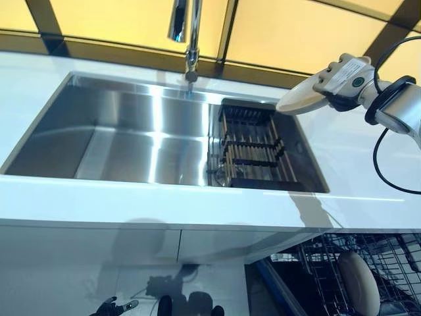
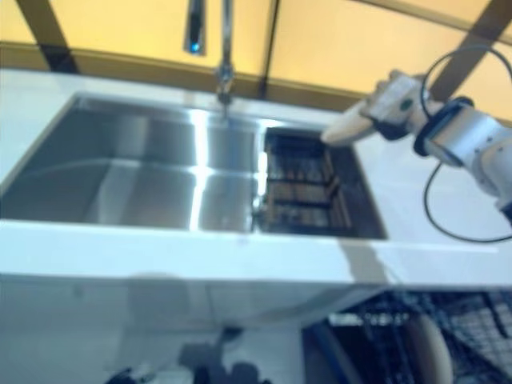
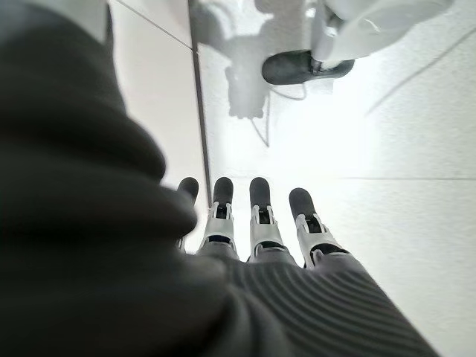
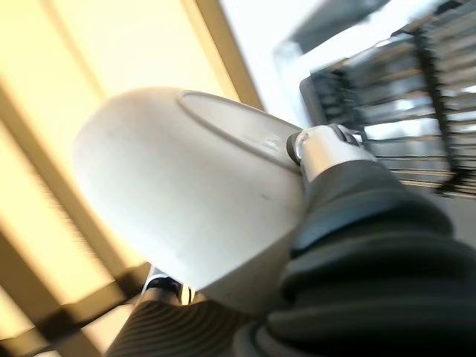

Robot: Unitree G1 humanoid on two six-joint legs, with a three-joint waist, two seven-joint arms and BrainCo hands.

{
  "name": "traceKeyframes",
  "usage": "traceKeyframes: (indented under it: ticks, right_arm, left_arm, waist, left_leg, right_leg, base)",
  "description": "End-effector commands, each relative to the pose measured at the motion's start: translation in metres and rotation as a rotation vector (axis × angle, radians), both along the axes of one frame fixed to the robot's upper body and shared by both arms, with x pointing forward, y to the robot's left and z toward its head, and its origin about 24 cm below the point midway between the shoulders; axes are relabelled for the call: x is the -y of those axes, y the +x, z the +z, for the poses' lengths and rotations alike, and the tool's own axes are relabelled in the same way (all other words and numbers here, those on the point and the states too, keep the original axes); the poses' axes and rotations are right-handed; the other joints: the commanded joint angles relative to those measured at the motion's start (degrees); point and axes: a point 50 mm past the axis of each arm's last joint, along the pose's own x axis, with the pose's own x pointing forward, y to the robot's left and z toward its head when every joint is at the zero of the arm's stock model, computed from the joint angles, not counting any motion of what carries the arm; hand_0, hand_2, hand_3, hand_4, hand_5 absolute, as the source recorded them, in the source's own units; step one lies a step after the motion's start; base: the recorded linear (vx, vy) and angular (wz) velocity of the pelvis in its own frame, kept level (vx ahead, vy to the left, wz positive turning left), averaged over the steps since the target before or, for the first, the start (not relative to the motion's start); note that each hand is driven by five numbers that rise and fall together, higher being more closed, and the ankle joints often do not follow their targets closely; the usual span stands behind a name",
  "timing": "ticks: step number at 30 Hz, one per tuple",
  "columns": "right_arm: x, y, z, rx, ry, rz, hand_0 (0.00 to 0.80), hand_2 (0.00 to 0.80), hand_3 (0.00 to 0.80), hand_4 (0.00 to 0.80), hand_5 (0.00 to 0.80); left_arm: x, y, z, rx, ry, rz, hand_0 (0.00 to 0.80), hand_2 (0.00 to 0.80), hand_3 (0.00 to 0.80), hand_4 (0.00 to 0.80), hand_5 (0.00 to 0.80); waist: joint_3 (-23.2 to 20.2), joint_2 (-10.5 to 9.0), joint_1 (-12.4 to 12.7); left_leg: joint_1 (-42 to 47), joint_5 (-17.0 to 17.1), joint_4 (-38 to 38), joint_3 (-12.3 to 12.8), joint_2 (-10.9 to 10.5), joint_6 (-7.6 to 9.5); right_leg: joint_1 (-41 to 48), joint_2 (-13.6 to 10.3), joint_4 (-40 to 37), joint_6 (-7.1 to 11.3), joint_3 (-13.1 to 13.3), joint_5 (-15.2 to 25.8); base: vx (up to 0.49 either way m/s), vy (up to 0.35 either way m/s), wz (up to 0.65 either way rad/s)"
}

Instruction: Take plates into dishwasher

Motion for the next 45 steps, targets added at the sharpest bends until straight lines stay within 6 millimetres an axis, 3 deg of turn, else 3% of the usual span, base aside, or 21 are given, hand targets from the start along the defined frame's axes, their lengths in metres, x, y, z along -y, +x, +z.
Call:
traceKeyframes:
  ticks: [1, 6, 12, 18, 27, 45]
  right_arm:
    - [0.05, -0.021, 0.045, 0.207, 0.273, -0.141, 0.8, 0.8, 0.8, 0.8, 0.8]
    - [0.093, -0.037, 0.044, 0.267, 0.555, -0.239, 0.8, 0.8, 0.8, 0.8, 0.8]
    - [0.157, -0.069, 0.034, 0.361, 0.811, -0.397, 0.8, 0.8, 0.8, 0.8, 0.8]
    - [0.188, -0.093, 0.014, 0.404, 1.024, -0.44, 0.8, 0.8, 0.8, 0.8, 0.8]
    - [0.206, -0.106, -0.034, 0.309, 1.306, -0.485, 0.8, 0.8, 0.8, 0.8, 0.8]
    - [0.195, -0.097, -0.099, -0.024, 1.459, -0.587, 0.8, 0.8, 0.8, 0.8, 0.8]
  left_arm:
    - [-0.002, -0.012, -0.003, -0.06, 0.032, -0.036, 0.0, 0.0, 0.0, 0.0, 0.0]
    - [0.0, -0.015, -0.005, -0.069, 0.017, -0.036, 0.0, 0.0, 0.0, 0.0, 0.0]
    - [-0.005, -0.023, -0.005, -0.089, 0.013, -0.046, 0.0, 0.0, 0.0, 0.0, 0.0]
    - [-0.004, -0.027, -0.006, -0.098, 0.002, -0.056, 0.0, 0.0, 0.0, 0.0, 0.0]
    - [-0.004, -0.017, -0.004, -0.08, -0.004, -0.068, 0.0, 0.0, 0.0, 0.0, 0.0]
    - [-0.008, -0.007, -0.001, -0.073, 0.001, -0.059, 0.0, 0.0, 0.0, 0.0, 0.0]
  waist:
    - [-3.96, 0.34, -0.7]
    - [-4.83, 1.43, -1.9]
    - [-5.02, 2.49, -3.53]
    - [-4.64, 3.45, -5.55]
    - [-3.69, 4.05, -7.41]
    - [-1.48, 4.67, -10.41]
  left_leg:
    - [4.21, -8.73, -0.14, 0.68, 0.86, 1.52]
    - [5.28, -9.31, -0.14, 1.58, 1.01, 1.52]
    - [5.5, -9.43, -0.14, 3.23, 1.4, 1.33]
    - [6.13, -9.78, -0.14, 4.84, 1.52, 1.37]
    - [7.4, -10.4, -0.14, 6.58, 1.62, 1.71]
    - [8.1, -10.83, -0.14, 9.45, 1.94, 2.3]
  right_leg:
    - [2.29, 0.25, 0.13, 4.82, 1.48, -3.64]
    - [2.63, 0.4, 0.13, 4.93, 2.77, -3.75]
    - [2.11, 0.54, 0.13, 4.88, 3.88, -3.59]
    - [1.9, 0.6, 0.13, 4.73, 5.09, -3.54]
    - [2.22, 0.68, 0.13, 4.58, 6.39, -3.39]
    - [1.06, 0.98, 0.13, 4.47, 8.77, -2.35]
  base:
    - [0.012, 0.001, -0.15]
    - [0.018, -0.008, -0.2]
    - [0.008, -0.034, -0.12]
    - [-0.002, -0.022, -0.14]
    - [0.009, -0.01, -0.12]
    - [0.003, -0.006, -0.08]
